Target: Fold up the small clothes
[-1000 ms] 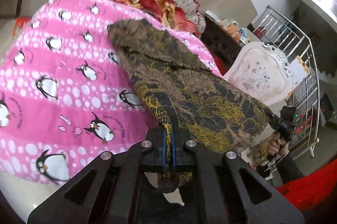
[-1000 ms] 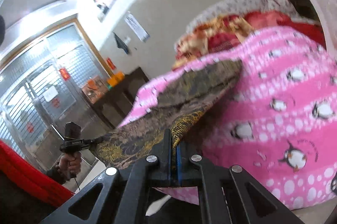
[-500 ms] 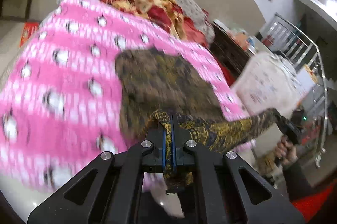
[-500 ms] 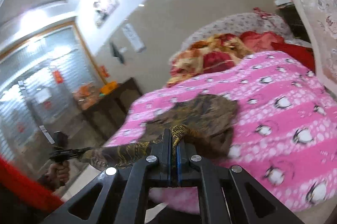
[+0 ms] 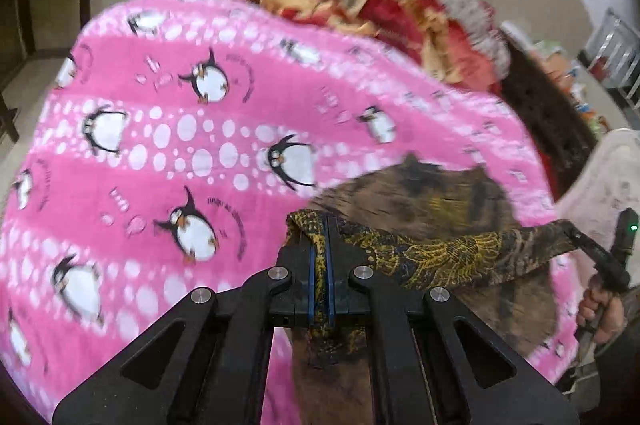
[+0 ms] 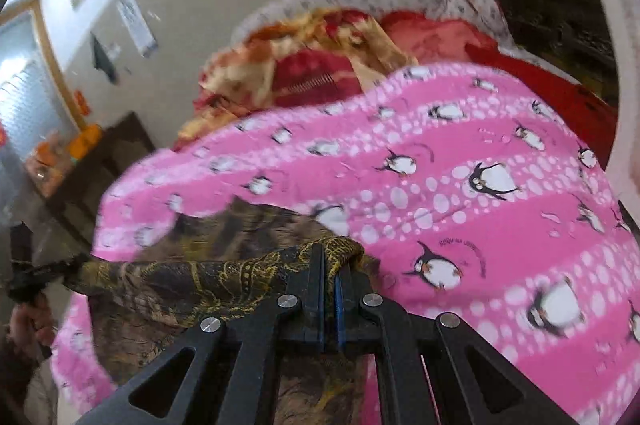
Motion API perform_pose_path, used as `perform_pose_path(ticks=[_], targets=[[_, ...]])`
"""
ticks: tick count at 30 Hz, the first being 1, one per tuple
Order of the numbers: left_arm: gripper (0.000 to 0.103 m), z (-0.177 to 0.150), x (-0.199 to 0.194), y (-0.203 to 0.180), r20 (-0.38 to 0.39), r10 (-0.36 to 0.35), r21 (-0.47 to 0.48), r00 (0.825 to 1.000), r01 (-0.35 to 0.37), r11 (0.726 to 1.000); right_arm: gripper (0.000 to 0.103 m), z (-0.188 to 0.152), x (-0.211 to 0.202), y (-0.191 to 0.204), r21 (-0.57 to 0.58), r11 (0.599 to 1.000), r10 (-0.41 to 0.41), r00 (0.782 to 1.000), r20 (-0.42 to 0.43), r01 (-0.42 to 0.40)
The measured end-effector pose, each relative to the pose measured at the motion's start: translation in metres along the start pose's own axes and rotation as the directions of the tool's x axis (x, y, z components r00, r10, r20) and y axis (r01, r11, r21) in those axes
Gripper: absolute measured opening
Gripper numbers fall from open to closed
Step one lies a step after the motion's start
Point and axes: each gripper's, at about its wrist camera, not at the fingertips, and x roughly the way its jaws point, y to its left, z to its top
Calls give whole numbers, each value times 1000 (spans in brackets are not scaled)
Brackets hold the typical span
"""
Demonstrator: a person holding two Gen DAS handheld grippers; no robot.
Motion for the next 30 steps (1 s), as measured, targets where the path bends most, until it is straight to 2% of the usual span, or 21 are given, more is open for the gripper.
perform_pose_path(ticks=[5, 7, 10, 13, 14, 15, 16, 17, 18, 19, 20, 21, 23, 25, 26, 27, 28, 29, 30], targets=[[5, 0, 60, -6, -77, 84, 78, 993, -78, 994, 3, 1, 59, -18, 44, 997, -66, 993, -94, 70], [5, -6, 72, -4, -99, 100, 93, 990, -91, 991, 3, -3, 72, -26, 92, 994, -38, 991, -126, 50], [5, -6, 68, 0, -107, 86, 118, 991, -73, 990, 3, -7, 83, -43, 193, 981, 29, 988, -152, 1], [9, 0, 49, 3, -116, 63, 133, 991, -47, 990, 4, -10, 68, -55, 300, 946, 164, 979, -124, -120], [19, 0, 42, 3, -116, 71, 148, 991, -53, 988, 5, -10, 58, -52, 294, 944, 187, 977, -106, -149], [31, -1, 35, 3, -100, 115, 173, 988, -97, 980, 6, -11, 46, -50, 273, 946, 206, 974, -88, -176], [56, -2, 27, 4, -75, 166, 198, 983, -148, 969, 7, -12, 32, -47, 245, 951, 215, 974, -77, -190], [62, -4, 21, 7, -51, 187, 213, 981, -173, 962, 10, -14, 23, -44, 224, 955, 216, 974, -72, -195], [62, -4, 15, 12, -39, 187, 209, 981, -175, 962, 19, -17, 12, -42, 195, 962, 207, 976, -66, -191], [62, -3, 11, 16, -42, 193, 185, 980, -183, 966, 28, -19, 1, -40, 168, 969, 196, 979, -57, -184], [62, -4, 1, 21, -31, 200, 141, 979, -194, 971, 51, -23, -10, -39, 141, 977, 167, 985, -49, -159], [62, -8, -9, 20, -10, 183, 128, 983, -180, 975, 57, -25, -19, -37, 118, 985, 128, 991, -36, -123], [62, -22, -30, -1, 37, 126, 164, 991, -131, 978, 57, -29, -34, -34, 94, 993, 71, 997, -17, -69], [59, -46, -48, -31, 75, 77, 207, 994, -91, 974, 56, -37, -48, -18, 39, 997, 60, 998, -5, -60], [55, -60, -51, -47, 71, 40, 221, 997, -55, 974, 49, -41, -53, -6, 1, 998, 58, 998, -8, -58], [40, -77, -50, -64, 61, 36, 242, 998, -49, 969, 38, -48, -56, 15, -57, 997, 56, 998, -23, -58], [28, -90, -48, -74, 57, 56, 257, 997, -69, 964, 32, -54, -57, 31, -95, 994, 45, 998, -40, -49], [19, -104, -42, -81, 47, 84, 275, 995, -94, 957, 21, -59, -55, 43, -120, 992, 31, 998, -54, -37], [17, -117, -31, -81, 32, 126, 293, 992, -129, 947, 19, -71, -50, 61, -161, 987, -3, 997, -81, -10]])
